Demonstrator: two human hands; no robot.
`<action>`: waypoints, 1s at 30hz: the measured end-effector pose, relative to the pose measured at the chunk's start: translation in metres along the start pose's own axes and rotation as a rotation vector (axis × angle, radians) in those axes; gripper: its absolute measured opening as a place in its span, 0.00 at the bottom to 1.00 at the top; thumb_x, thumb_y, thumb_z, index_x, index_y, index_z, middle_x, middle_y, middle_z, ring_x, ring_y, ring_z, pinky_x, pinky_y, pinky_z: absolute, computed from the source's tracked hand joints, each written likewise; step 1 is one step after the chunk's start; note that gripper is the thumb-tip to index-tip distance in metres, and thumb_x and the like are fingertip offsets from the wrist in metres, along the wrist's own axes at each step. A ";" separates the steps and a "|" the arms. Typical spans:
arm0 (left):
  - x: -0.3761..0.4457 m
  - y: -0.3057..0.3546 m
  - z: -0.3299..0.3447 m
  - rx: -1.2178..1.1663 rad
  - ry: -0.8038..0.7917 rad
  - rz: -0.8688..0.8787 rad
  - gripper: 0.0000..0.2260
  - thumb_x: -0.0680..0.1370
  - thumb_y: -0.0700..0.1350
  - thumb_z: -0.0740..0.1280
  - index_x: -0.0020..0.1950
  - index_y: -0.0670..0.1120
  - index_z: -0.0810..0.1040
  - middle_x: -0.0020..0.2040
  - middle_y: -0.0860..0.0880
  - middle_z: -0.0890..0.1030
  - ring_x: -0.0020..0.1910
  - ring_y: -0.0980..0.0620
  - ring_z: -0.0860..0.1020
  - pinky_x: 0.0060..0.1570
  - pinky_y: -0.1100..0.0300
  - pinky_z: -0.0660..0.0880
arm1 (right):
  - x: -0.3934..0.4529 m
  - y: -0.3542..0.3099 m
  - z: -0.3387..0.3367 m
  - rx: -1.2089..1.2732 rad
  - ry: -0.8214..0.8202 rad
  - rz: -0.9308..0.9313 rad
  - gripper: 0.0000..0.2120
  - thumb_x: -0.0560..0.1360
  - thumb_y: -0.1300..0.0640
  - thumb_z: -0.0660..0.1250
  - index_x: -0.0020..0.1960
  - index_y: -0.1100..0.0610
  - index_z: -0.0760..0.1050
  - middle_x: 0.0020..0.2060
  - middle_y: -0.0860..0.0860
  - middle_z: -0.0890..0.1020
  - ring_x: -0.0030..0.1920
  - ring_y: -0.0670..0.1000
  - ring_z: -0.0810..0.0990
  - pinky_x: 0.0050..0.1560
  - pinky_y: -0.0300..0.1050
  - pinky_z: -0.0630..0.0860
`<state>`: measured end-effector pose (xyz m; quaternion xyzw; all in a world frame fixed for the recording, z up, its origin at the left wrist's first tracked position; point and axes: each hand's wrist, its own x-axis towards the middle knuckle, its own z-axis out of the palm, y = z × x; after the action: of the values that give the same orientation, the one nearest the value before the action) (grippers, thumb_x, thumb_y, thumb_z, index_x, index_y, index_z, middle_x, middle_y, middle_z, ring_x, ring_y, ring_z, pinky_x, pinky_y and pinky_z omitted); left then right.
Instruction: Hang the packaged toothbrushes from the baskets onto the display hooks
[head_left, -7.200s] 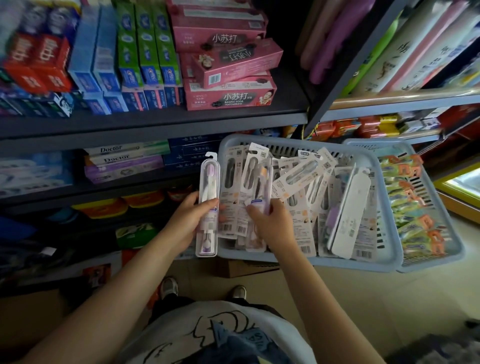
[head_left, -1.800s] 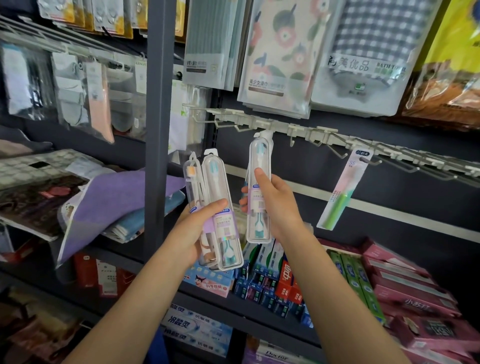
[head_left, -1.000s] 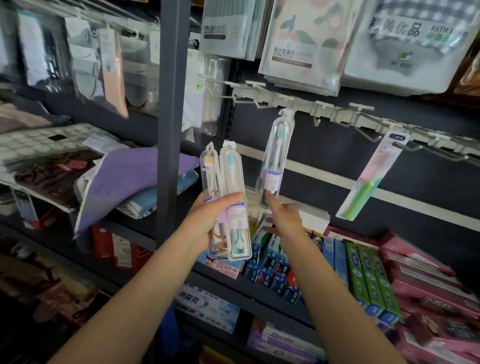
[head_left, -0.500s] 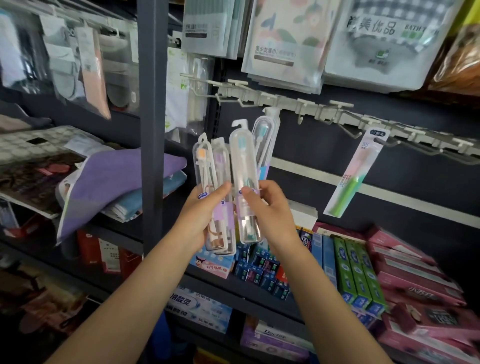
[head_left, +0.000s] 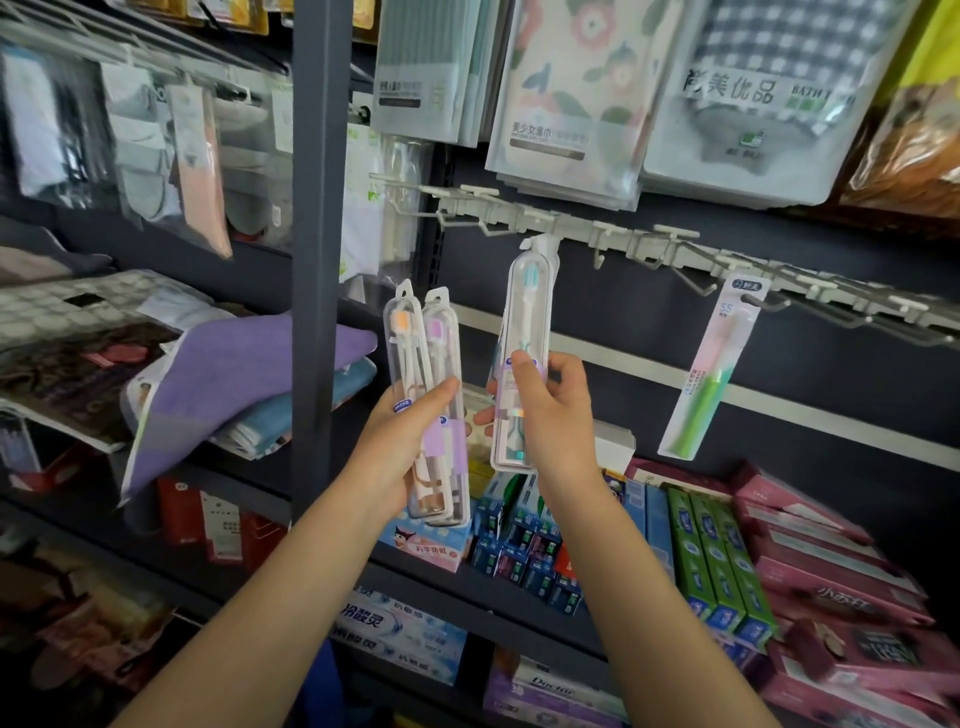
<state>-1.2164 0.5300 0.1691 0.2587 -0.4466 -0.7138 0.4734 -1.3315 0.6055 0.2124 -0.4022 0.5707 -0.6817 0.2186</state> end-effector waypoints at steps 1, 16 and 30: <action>0.000 0.001 0.000 -0.003 0.003 0.000 0.15 0.78 0.50 0.72 0.64 0.55 0.79 0.51 0.50 0.87 0.47 0.49 0.86 0.48 0.51 0.82 | 0.003 0.001 0.001 0.006 0.011 0.024 0.10 0.82 0.50 0.65 0.57 0.56 0.71 0.50 0.62 0.83 0.34 0.57 0.86 0.41 0.60 0.82; -0.004 -0.002 0.001 -0.022 -0.015 -0.004 0.14 0.80 0.44 0.70 0.65 0.52 0.78 0.54 0.47 0.86 0.49 0.50 0.86 0.43 0.55 0.82 | -0.011 0.046 -0.003 -0.194 -0.183 0.238 0.19 0.80 0.40 0.64 0.59 0.55 0.77 0.49 0.52 0.84 0.49 0.52 0.84 0.54 0.50 0.81; -0.006 0.006 0.024 0.003 -0.138 0.016 0.10 0.80 0.44 0.69 0.62 0.50 0.81 0.52 0.45 0.86 0.48 0.50 0.85 0.42 0.55 0.82 | -0.022 0.029 0.000 -0.060 -0.178 -0.019 0.14 0.80 0.44 0.65 0.56 0.54 0.79 0.51 0.65 0.81 0.48 0.62 0.81 0.58 0.66 0.76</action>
<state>-1.2302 0.5438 0.1856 0.2061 -0.4814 -0.7255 0.4466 -1.3236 0.6150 0.1779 -0.4730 0.5654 -0.6277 0.2500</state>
